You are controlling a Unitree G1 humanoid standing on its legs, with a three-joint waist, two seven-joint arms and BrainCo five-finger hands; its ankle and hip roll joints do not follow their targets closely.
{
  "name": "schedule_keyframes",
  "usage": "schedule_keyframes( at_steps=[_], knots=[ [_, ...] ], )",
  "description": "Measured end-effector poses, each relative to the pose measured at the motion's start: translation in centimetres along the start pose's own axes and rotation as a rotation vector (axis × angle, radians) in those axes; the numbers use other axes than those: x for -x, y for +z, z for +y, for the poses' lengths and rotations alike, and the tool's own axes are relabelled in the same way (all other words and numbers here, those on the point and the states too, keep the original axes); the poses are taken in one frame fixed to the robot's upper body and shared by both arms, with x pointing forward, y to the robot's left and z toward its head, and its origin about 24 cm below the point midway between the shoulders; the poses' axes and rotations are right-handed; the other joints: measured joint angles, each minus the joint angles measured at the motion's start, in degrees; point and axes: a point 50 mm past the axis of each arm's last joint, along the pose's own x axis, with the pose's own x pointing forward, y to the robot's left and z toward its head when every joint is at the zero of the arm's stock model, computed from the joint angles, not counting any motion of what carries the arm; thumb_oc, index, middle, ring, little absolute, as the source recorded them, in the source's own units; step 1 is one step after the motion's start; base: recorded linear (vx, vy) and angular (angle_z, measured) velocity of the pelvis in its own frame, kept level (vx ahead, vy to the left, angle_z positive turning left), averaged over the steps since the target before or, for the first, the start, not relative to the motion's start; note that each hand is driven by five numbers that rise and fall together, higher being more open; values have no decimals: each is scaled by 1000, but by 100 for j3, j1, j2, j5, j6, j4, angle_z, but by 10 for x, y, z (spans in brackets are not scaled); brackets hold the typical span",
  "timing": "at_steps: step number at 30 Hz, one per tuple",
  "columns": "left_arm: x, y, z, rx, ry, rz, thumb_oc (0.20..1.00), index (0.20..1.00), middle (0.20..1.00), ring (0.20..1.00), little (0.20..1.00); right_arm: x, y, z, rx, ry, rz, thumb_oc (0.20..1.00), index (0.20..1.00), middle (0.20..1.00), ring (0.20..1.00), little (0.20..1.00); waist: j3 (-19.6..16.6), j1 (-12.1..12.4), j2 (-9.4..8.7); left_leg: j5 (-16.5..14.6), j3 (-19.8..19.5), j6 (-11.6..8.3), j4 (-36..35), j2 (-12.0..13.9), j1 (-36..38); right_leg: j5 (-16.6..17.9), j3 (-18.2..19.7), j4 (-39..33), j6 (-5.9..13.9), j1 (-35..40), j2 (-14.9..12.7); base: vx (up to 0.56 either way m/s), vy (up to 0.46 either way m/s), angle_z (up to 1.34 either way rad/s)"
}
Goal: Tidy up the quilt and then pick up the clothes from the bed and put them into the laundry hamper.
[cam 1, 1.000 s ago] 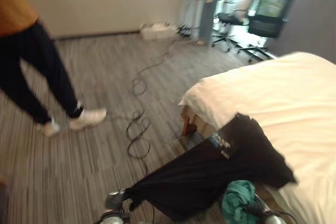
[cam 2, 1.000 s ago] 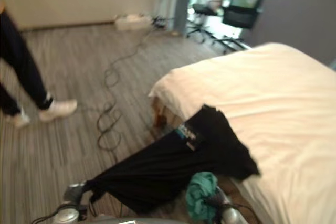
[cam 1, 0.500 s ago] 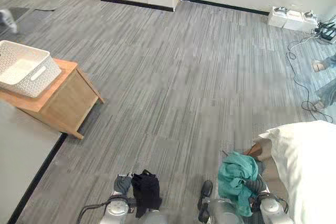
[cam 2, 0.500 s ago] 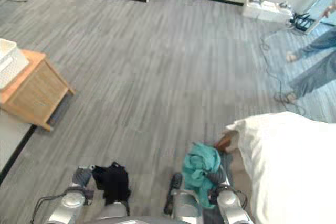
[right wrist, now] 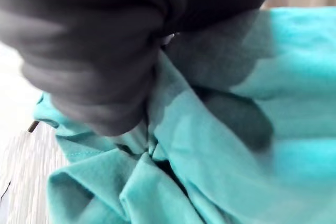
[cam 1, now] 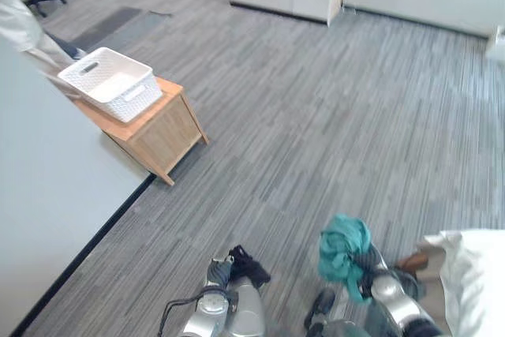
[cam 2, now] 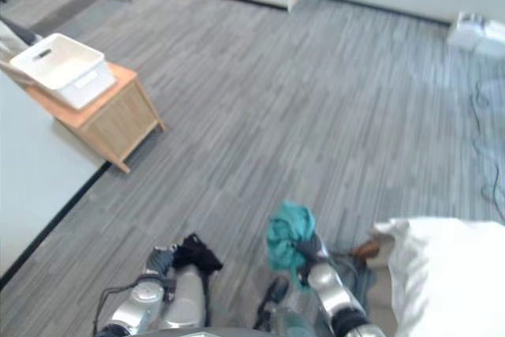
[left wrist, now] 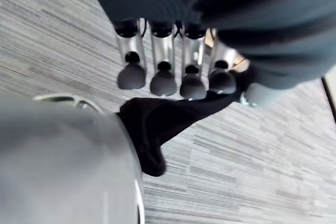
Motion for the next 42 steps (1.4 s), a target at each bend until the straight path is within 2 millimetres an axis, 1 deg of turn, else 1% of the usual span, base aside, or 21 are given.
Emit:
schedule_keyframes(
  at_steps=[1,3,5,6,8,9,12,16,18,20,23,25,27,28,30,36,37,38,39,40,42],
  knots=[
    [-2,12,15,-30,25,-69,200,200,200,200,200,0,3,6,-17,3,7,200,200,200,200,200,110,37,-427,-63,314,-10,-577,-591,-57,-826,139,200,-271,329,-388,681,275,67],
    [-4,1,30,-33,72,-12,200,200,200,200,200,0,3,16,-8,28,22,200,200,200,200,200,219,311,-588,297,897,376,-1825,-880,-209,-780,251,-499,196,707,1,781,236,14],
    [-4,-16,43,-19,122,68,200,200,200,200,200,-2,7,20,18,50,18,200,200,200,200,200,224,506,-508,358,1422,464,-2737,-562,-360,-827,99,-943,220,1115,300,656,105,-62],
    [-2,-25,50,-22,143,110,200,200,200,200,200,1,4,27,34,76,17,200,200,200,200,200,218,563,-558,323,1288,624,-2642,-560,-353,-817,73,-973,218,1313,322,863,214,-32],
    [5,-39,71,-38,193,147,200,200,200,200,200,20,-21,56,31,156,91,200,200,200,200,200,-65,714,-1273,335,848,919,-1385,-877,-358,-849,55,-1118,437,1839,-15,826,291,-16],
    [6,-42,71,-66,187,156,200,200,200,200,200,29,-35,67,47,184,133,200,200,200,200,200,-96,510,-1259,664,872,1508,-1069,-856,5,-872,6,557,809,1708,-504,527,207,-1],
    [-4,-19,61,-86,150,84,200,200,200,200,200,27,-34,62,64,171,123,200,200,200,200,200,-110,91,-1211,858,620,1584,-1446,-1190,375,241,236,3390,1062,480,-1311,610,127,43],
    [-18,45,35,-61,88,-127,200,200,200,200,200,10,-12,26,20,52,35,200,200,200,200,200,281,-548,-285,1177,-234,1480,-2923,-1464,1485,-326,139,110,782,-601,-572,613,-97,111],
    [-18,46,33,-36,88,-125,200,200,200,200,200,10,-9,21,9,37,15,200,200,200,200,200,240,-583,-381,811,-166,1372,-2991,-1765,1748,5,351,-1852,772,-647,-819,960,-177,113],
    [-15,37,29,-24,82,-108,200,200,200,200,200,10,-8,20,6,39,8,200,200,200,200,200,215,-746,-400,346,-432,1459,-2646,-1925,1898,424,843,-2131,809,-1141,-1385,839,-192,107],
    [0,-12,39,-45,102,27,200,200,200,200,200,18,-11,37,21,100,12,200,200,200,200,200,152,-654,-494,-446,-608,923,-2110,-1598,2645,898,918,-1207,808,-1035,-1380,523,-283,51],
    [7,-34,52,-84,126,99,200,200,200,200,200,21,-20,43,-2,105,54,200,200,200,200,200,-83,-654,-740,-1075,-741,503,-84,-1066,2160,1318,909,-818,194,-721,-1008,548,-533,94],
    [3,-19,40,-70,93,42,200,200,200,200,200,15,-26,24,-15,40,92,200,200,200,200,200,20,-408,-434,281,-1090,1171,3102,-43,421,918,583,-523,-151,-547,-578,414,-131,44],
    [7,-20,33,-48,77,36,200,200,200,200,200,10,-23,14,3,14,87,200,200,200,200,200,113,16,-349,609,-1298,1105,4032,179,-391,683,691,-598,-259,-300,-302,442,13,-42],
    [6,-25,41,-55,99,59,200,200,200,200,200,3,-12,7,35,1,52,200,200,200,200,200,229,180,-574,12,-832,643,2699,-294,-667,668,724,-1125,-133,269,-303,492,76,-26],
    [9,-36,46,14,141,98,200,200,200,200,200,3,-11,11,103,37,32,200,200,200,200,200,116,289,-566,333,1939,778,-1191,-803,-235,309,-319,-2075,386,1798,25,440,27,39],
    [9,-38,50,26,162,109,200,200,200,200,200,7,-17,19,94,56,49,200,200,200,200,200,-27,327,-640,267,2724,936,-1446,-779,-158,85,-665,-2074,665,2060,133,665,89,93],
    [16,-53,58,31,191,159,200,200,200,200,200,16,-28,33,82,93,85,200,200,200,200,200,-299,376,-792,201,3392,1683,-1499,-767,140,-187,-977,-2010,806,2402,230,724,182,139],
    [17,-61,61,30,201,200,200,200,200,200,200,20,-32,40,84,115,98,200,200,200,200,200,-348,292,-992,270,3337,2120,-1349,-987,244,-177,-1131,-1717,816,2579,180,1194,311,166],
    [18,-62,61,42,204,206,200,200,200,200,200,24,-35,41,88,120,99,200,200,200,200,200,-365,256,-1146,60,3173,1842,-1257,-1142,402,-100,-1301,-1202,827,2599,-22,722,254,165],
    [24,-76,55,91,217,265,200,200,200,200,200,31,-48,46,133,146,121,200,200,200,200,200,-367,234,-1112,-332,2946,1952,-1275,-1312,1041,375,-1171,942,1682,2473,-750,541,180,163]
  ],
)
